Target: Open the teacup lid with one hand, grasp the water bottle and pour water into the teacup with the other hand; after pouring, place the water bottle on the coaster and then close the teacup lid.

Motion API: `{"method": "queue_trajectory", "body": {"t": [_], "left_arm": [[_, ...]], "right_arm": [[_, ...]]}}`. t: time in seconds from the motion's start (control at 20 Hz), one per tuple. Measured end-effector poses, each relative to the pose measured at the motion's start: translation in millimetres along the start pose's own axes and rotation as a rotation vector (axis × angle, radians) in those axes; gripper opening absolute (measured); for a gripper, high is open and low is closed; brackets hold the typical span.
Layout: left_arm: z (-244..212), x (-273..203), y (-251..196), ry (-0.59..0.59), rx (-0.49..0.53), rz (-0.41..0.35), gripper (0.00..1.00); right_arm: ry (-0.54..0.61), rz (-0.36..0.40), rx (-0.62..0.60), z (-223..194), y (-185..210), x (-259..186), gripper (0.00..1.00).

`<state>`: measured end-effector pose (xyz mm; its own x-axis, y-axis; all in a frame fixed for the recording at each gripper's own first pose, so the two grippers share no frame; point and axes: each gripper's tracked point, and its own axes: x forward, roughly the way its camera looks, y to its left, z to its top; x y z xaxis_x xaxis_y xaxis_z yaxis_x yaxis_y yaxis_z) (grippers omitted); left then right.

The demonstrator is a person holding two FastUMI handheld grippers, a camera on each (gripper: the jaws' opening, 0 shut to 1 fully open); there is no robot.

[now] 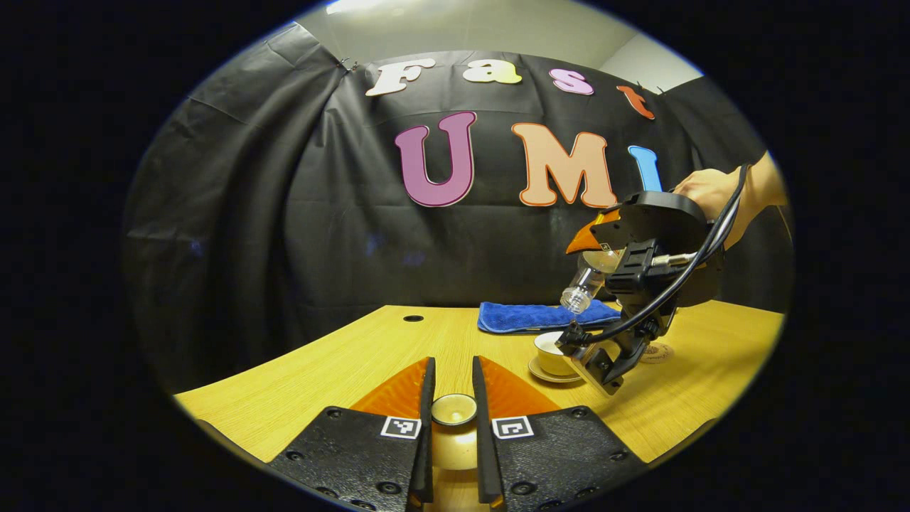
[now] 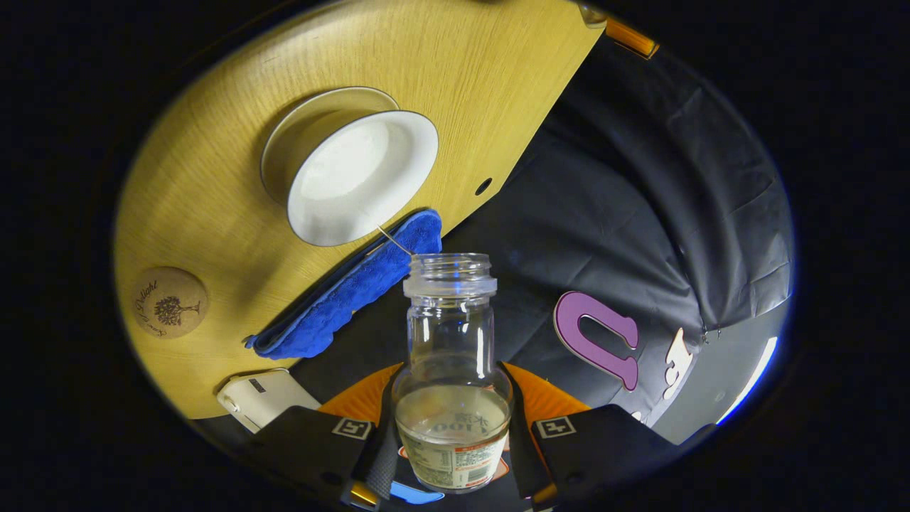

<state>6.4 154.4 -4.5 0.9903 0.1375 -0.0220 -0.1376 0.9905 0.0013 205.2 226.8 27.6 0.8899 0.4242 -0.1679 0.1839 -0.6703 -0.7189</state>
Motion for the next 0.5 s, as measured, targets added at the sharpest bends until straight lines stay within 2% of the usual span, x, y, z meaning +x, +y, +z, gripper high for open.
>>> {"method": "queue_trajectory", "body": {"t": [0.2, 0.3, 0.35, 0.4, 0.5], "left_arm": [[0, -1, 0, -0.001, 0.0, 0.0, 0.22], [1, -1, 1, 0.0, -0.001, 0.001, 0.22], [1, -1, 1, -0.001, 0.0, 0.002, 0.22], [0, -1, 0, -0.001, -0.001, 0.002, 0.22], [0, 0, 0, 0.0, -0.001, 0.002, 0.22]], "right_arm": [[0.004, 0.028, 0.036, 2, 13, -1, 0.69], [0.008, 0.097, 0.151, 6, 34, -2, 0.67], [0.013, 0.114, 0.199, 9, 37, -1, 0.66], [0.015, 0.124, 0.236, 9, 36, -1, 0.7], [0.022, 0.138, 0.328, 3, 30, 0, 0.67]]}}
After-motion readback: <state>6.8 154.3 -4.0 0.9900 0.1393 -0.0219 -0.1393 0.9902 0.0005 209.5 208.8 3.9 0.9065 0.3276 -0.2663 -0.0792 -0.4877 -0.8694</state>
